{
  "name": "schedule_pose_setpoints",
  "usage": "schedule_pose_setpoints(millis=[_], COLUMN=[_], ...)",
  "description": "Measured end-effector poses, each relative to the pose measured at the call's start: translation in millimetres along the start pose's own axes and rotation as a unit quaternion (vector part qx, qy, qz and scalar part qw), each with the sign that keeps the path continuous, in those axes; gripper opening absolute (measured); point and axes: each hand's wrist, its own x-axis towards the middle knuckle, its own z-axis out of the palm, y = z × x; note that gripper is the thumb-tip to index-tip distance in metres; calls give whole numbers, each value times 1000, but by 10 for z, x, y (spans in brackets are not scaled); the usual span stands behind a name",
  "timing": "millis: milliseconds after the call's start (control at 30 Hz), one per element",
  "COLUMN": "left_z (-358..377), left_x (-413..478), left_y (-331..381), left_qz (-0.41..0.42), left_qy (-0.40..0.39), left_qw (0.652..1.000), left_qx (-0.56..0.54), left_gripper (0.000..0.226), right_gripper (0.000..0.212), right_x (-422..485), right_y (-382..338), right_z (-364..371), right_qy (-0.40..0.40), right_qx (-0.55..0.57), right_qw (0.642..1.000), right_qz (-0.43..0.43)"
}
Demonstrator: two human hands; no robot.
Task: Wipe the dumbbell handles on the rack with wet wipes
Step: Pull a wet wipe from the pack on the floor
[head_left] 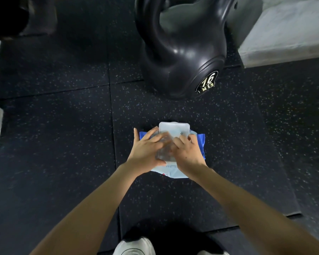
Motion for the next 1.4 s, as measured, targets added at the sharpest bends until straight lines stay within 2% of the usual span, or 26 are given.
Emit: schedule_pose_setpoints(millis=[100,167,233,300,500,700,800,1000,1133,1267,1400], left_z=[23,32,36,33,31,47,66,44,32,18,-9], left_x=[-5,-6,-9,-14,-8,-4,-16,-27,-20,-22,-34], left_y=[-7,-18,-25,-21,-27,-40,-51,-30,-35,-40,-33], left_qz=[-1,-1,-4,-9,-5,-1,-2,-13,-10,-9,-8], left_qy=[5,8,8,6,9,15,25,27,27,24,22], left_qw=[1000,1000,1000,1000,999,999,999,998,998,998,999], left_qx=[-14,-16,-18,-21,-32,-31,-22,-50,-51,-54,-42], left_gripper=[78,78,79,80,78,80,79,78,77,78,75], right_gripper=[28,26,14,18,14,19,17,22,18,18,12], right_x=[-47,-113,-177,-213,-159,-72,-117,-221,-261,-301,-397], right_y=[-10,-25,18,81,67,2,-57,39,167,280,326], right_z=[-2,-22,-50,-100,-35,-27,-47,-297,-590,-879,-1170], right_qy=[-5,24,67,89,22,12,41,120,153,159,156], right_qx=[55,85,112,126,93,99,114,212,246,280,348], right_qw=[998,993,984,975,992,990,988,953,937,926,894], right_qz=[42,74,124,160,84,103,92,180,194,197,234])
